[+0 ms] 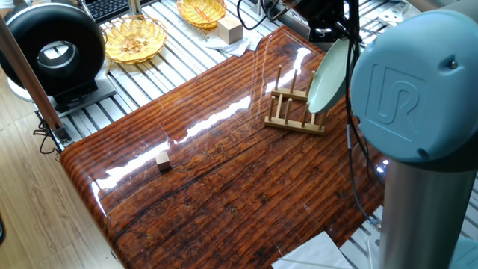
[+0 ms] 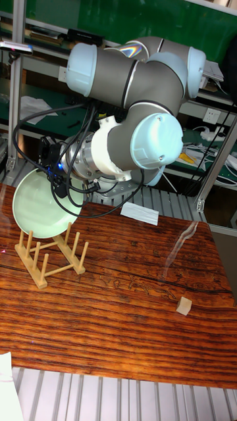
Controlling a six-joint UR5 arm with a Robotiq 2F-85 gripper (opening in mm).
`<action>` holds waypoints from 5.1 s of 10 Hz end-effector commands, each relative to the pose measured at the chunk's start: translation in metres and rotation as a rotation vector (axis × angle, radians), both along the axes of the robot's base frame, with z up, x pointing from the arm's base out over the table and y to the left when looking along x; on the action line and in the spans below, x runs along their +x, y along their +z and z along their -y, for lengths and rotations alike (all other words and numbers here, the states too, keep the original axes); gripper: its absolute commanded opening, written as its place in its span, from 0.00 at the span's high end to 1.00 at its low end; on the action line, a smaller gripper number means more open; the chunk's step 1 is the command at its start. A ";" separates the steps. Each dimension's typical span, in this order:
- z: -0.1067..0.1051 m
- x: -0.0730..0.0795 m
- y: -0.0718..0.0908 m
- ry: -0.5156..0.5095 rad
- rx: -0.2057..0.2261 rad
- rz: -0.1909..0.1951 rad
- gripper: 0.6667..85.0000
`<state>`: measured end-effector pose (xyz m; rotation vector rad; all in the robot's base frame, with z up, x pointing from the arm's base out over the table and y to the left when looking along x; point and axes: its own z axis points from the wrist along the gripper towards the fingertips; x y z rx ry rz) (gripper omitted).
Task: Put the dish on the dish rack
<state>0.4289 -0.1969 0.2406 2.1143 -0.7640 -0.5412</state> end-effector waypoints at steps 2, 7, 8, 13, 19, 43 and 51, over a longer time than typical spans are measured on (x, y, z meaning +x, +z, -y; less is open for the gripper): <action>-0.004 0.001 -0.002 -0.006 0.019 0.002 1.00; -0.004 0.001 0.005 -0.023 -0.011 -0.014 1.00; -0.004 0.002 0.005 -0.019 -0.011 -0.014 1.00; -0.007 0.007 -0.003 -0.020 0.004 0.020 0.98; -0.010 -0.002 0.005 -0.072 -0.034 0.008 0.90; -0.021 0.008 -0.003 -0.096 -0.021 0.054 0.78; -0.029 0.021 -0.004 -0.103 0.005 0.077 0.62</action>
